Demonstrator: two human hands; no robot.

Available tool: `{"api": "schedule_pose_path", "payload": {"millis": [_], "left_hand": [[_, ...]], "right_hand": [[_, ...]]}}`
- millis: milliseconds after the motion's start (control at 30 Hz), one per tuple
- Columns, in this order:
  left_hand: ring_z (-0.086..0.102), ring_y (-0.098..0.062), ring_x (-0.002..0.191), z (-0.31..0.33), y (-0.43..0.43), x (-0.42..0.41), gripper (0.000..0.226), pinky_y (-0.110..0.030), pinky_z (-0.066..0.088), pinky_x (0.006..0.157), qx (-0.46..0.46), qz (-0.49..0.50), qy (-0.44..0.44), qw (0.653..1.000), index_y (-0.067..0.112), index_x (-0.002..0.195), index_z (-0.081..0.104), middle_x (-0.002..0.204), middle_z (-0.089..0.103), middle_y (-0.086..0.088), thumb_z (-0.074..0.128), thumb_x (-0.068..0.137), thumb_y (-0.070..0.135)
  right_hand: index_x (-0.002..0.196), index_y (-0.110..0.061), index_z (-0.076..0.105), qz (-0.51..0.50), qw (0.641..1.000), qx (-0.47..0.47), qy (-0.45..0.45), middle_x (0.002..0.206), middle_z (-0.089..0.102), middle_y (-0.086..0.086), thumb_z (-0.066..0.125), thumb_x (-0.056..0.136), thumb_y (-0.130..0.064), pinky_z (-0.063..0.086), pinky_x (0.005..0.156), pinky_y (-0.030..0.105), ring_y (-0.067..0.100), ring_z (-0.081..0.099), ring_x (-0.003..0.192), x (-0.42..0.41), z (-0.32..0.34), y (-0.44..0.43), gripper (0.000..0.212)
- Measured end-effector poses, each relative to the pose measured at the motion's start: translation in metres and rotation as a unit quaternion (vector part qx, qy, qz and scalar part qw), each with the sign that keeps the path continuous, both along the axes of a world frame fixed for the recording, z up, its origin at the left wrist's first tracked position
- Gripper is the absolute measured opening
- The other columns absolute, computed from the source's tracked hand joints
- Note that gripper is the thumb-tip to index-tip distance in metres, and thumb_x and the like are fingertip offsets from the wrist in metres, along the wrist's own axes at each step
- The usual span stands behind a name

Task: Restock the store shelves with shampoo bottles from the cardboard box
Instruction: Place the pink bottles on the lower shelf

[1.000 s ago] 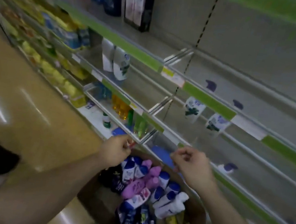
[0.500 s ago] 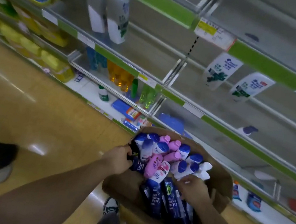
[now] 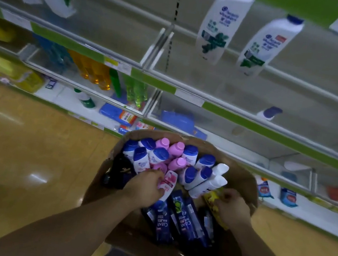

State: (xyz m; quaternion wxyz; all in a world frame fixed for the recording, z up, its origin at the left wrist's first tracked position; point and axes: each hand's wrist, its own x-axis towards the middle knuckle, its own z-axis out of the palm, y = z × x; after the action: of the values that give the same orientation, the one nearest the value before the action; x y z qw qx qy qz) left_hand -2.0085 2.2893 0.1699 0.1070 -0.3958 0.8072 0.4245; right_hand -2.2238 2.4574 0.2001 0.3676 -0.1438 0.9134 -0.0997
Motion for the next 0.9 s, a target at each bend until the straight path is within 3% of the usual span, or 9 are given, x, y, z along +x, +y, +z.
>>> {"api": "schedule_pose_path", "payload": {"millis": [133,200,267,367,500,633,733,800,900], "left_hand": [[0.063,-0.018,0.104,-0.018,0.024,-0.043,0.044,-0.021,0.041,0.078,0.011,0.021,0.052,0.998,0.025,0.127,0.058,0.116,0.068,0.002,0.071,0.086,0.031],[0.064,-0.017,0.106,-0.026,0.033,-0.061,0.055,-0.020,0.038,0.078,-0.002,0.029,0.072,0.997,0.031,0.136,0.051,0.120,0.068,0.004,0.072,0.085,0.035],[0.062,-0.019,0.109,-0.032,0.037,-0.073,0.067,-0.022,0.036,0.079,-0.021,0.037,0.051,0.998,0.039,0.143,0.040,0.124,0.065,0.005,0.071,0.084,0.042],[0.062,-0.021,0.105,-0.039,0.038,-0.081,0.071,-0.027,0.043,0.078,-0.021,0.052,0.030,0.998,0.047,0.142,0.035,0.120,0.064,0.003,0.072,0.082,0.043],[0.065,-0.024,0.099,-0.040,0.035,-0.069,0.054,-0.041,0.056,0.083,-0.042,0.075,0.005,0.996,0.048,0.135,0.038,0.114,0.066,0.003,0.061,0.086,0.039],[0.066,-0.023,0.093,-0.044,0.019,-0.042,0.023,-0.036,0.055,0.076,-0.098,0.115,-0.064,0.986,0.031,0.105,0.056,0.104,0.067,0.003,0.058,0.086,0.044],[0.062,-0.021,0.090,-0.050,0.006,-0.021,0.029,-0.035,0.051,0.073,-0.091,0.118,-0.170,0.974,0.031,0.099,0.055,0.104,0.066,0.001,0.054,0.077,0.050],[0.061,-0.019,0.095,-0.060,0.009,-0.010,0.044,-0.034,0.047,0.073,-0.092,0.073,-0.252,0.961,0.031,0.112,0.051,0.110,0.062,0.001,0.056,0.076,0.056],[0.062,-0.022,0.103,-0.079,0.022,0.000,0.066,-0.037,0.051,0.079,-0.119,0.010,-0.291,0.949,0.025,0.132,0.037,0.121,0.058,-0.002,0.057,0.081,0.060]], "right_hand": [[0.125,-0.034,0.046,0.043,0.998,-0.050,-0.002,0.104,0.068,0.003,0.057,0.088,-0.047,0.048,0.077,0.036,0.025,0.062,0.087,-0.014,-0.015,-0.016,0.041],[0.127,-0.037,0.039,0.070,0.997,-0.040,0.003,0.105,0.065,0.003,0.051,0.089,-0.053,0.047,0.076,0.036,0.027,0.064,0.090,-0.022,-0.022,-0.020,0.042],[0.128,-0.034,0.039,0.084,0.996,-0.024,0.004,0.110,0.065,0.005,0.048,0.090,-0.053,0.045,0.076,0.036,0.031,0.065,0.097,-0.030,-0.028,-0.020,0.044],[0.122,-0.033,0.043,0.087,0.996,-0.017,-0.012,0.107,0.063,0.003,0.047,0.091,-0.053,0.046,0.077,0.036,0.026,0.059,0.087,-0.041,-0.032,-0.015,0.038],[0.119,-0.029,0.047,0.096,0.995,-0.028,-0.003,0.110,0.065,0.004,0.044,0.092,-0.049,0.050,0.077,0.037,0.026,0.060,0.087,-0.049,-0.032,-0.018,0.034],[0.126,-0.028,0.050,0.120,0.986,-0.083,0.074,0.103,0.065,0.000,0.055,0.091,-0.039,0.051,0.068,0.032,0.022,0.063,0.084,-0.041,-0.030,-0.032,0.038],[0.128,-0.028,0.054,0.196,0.966,-0.152,0.070,0.115,0.064,0.001,0.060,0.089,-0.038,0.054,0.082,0.036,0.025,0.062,0.102,-0.020,-0.033,-0.057,0.041],[0.133,-0.026,0.053,0.281,0.944,-0.148,0.091,0.127,0.059,0.003,0.060,0.088,-0.040,0.048,0.095,0.040,0.026,0.053,0.118,-0.001,-0.042,-0.077,0.047],[0.140,-0.026,0.047,0.351,0.923,-0.087,0.128,0.139,0.050,0.002,0.059,0.088,-0.044,0.036,0.104,0.048,0.029,0.041,0.129,0.020,-0.057,-0.099,0.056]]}}
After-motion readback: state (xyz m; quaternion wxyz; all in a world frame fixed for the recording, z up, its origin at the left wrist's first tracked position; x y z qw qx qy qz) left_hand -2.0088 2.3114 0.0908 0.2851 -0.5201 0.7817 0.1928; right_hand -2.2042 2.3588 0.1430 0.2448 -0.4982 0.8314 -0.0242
